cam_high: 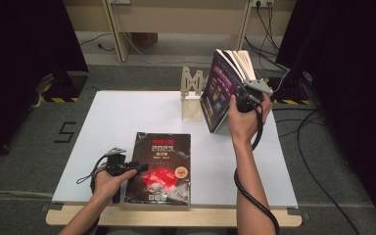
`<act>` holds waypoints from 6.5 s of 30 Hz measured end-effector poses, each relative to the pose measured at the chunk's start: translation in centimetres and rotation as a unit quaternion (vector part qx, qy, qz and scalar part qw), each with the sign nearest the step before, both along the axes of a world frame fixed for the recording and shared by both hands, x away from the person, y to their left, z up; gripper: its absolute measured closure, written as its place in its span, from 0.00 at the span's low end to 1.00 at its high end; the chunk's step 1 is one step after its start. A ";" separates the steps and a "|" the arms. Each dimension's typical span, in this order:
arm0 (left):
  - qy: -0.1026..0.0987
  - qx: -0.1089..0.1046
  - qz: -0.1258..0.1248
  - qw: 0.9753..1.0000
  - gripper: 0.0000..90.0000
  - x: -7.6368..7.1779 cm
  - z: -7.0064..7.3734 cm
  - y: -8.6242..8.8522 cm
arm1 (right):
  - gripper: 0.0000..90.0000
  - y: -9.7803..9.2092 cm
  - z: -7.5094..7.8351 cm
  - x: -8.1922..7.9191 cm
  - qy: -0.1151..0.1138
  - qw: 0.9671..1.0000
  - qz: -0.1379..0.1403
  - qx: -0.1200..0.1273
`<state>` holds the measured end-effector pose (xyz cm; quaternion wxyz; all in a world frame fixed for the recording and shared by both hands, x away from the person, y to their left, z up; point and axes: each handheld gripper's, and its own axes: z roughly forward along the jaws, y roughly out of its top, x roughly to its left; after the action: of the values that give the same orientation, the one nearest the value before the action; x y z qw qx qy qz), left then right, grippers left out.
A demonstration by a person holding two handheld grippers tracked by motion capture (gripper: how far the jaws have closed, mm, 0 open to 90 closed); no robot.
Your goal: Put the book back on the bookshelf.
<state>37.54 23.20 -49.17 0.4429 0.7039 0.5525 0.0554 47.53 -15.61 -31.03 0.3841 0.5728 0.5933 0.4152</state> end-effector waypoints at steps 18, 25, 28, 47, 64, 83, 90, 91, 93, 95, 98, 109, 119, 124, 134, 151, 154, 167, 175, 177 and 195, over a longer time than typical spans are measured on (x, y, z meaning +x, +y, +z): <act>-0.001 0.000 0.002 1.000 0.50 -0.1 0.0 0.0 | 0.76 0.1 -1.9 -1.2 0.033 0.999 0.025 0.021; -0.001 0.000 0.007 1.000 0.50 0.0 0.1 0.3 | 0.74 0.2 -3.4 -1.9 0.066 0.997 0.039 0.031; -0.008 -0.003 0.017 1.000 0.51 0.1 0.5 0.6 | 0.73 0.1 -4.2 -2.1 0.086 0.994 0.048 0.045; -0.004 0.032 0.070 0.997 0.53 3.9 -0.2 1.9 | 0.70 0.4 -9.3 -3.8 0.169 0.980 0.080 0.064; -0.003 0.040 0.055 0.998 0.70 4.5 -0.2 1.4 | 0.69 1.8 -12.0 -4.1 0.216 0.968 0.109 0.061; 0.013 0.056 -0.008 0.998 0.75 1.9 0.2 -1.3 | 0.66 4.1 -14.3 -1.4 0.283 0.943 0.149 0.094; 0.010 0.061 -0.021 0.998 0.74 1.7 0.3 -2.1 | 0.64 4.3 -14.9 0.1 0.299 0.938 0.144 0.105; 0.011 0.061 -0.023 0.998 0.74 1.6 0.3 -2.3 | 0.64 4.3 -15.0 0.4 0.301 0.937 0.143 0.105; 0.011 0.061 -0.027 0.998 0.74 1.6 0.3 -2.5 | 0.63 4.3 -15.2 0.7 0.299 0.937 0.146 0.104; 0.011 0.060 -0.032 0.998 0.74 1.5 0.3 -2.7 | 0.63 4.3 -15.3 1.1 0.303 0.937 0.142 0.102; 0.012 0.059 -0.036 0.998 0.72 1.4 0.3 -2.7 | 0.63 4.3 -15.6 1.5 0.305 0.936 0.141 0.100; 0.005 0.069 -0.040 0.997 0.70 1.3 0.4 -3.1 | 0.62 4.6 -16.2 2.3 0.309 0.935 0.135 0.108; 0.005 0.068 -0.041 0.997 0.70 1.3 0.3 -3.2 | 0.62 4.3 -16.5 2.8 0.295 0.940 0.139 0.103; 0.004 0.068 -0.041 0.997 0.69 1.2 0.3 -3.2 | 0.62 4.4 -16.5 2.8 0.295 0.940 0.139 0.105; 0.000 0.078 -0.039 0.996 0.69 1.1 0.3 -3.4 | 0.63 4.2 -16.5 2.4 0.299 0.937 0.137 0.121; 0.003 0.075 -0.035 0.997 0.68 1.1 0.3 -3.5 | 0.61 3.8 -16.3 0.8 0.323 0.922 0.145 0.154; 0.004 0.073 -0.036 0.997 0.68 1.2 0.3 -3.5 | 0.63 3.7 -16.0 0.5 0.324 0.920 0.149 0.161; 0.004 0.076 -0.034 0.996 0.68 1.2 0.3 -3.6 | 0.74 3.9 -15.7 -0.6 0.349 0.909 0.171 0.153; 0.005 0.077 -0.040 0.996 0.68 1.2 0.4 -3.4 | 0.90 3.5 -14.9 -0.5 0.348 0.900 0.192 0.178; 0.003 0.076 -0.041 0.996 0.69 1.2 0.3 -3.4 | 0.95 3.3 -14.5 -0.5 0.345 0.896 0.202 0.196; -0.013 0.026 -0.030 0.999 0.55 1.1 1.9 -2.9 | 0.97 2.8 -9.7 -2.3 0.260 0.916 0.212 0.219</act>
<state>38.65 20.25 -47.32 0.4331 0.7306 0.5239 0.0650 45.23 -12.86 -40.69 -0.0157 0.5914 0.6738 0.4426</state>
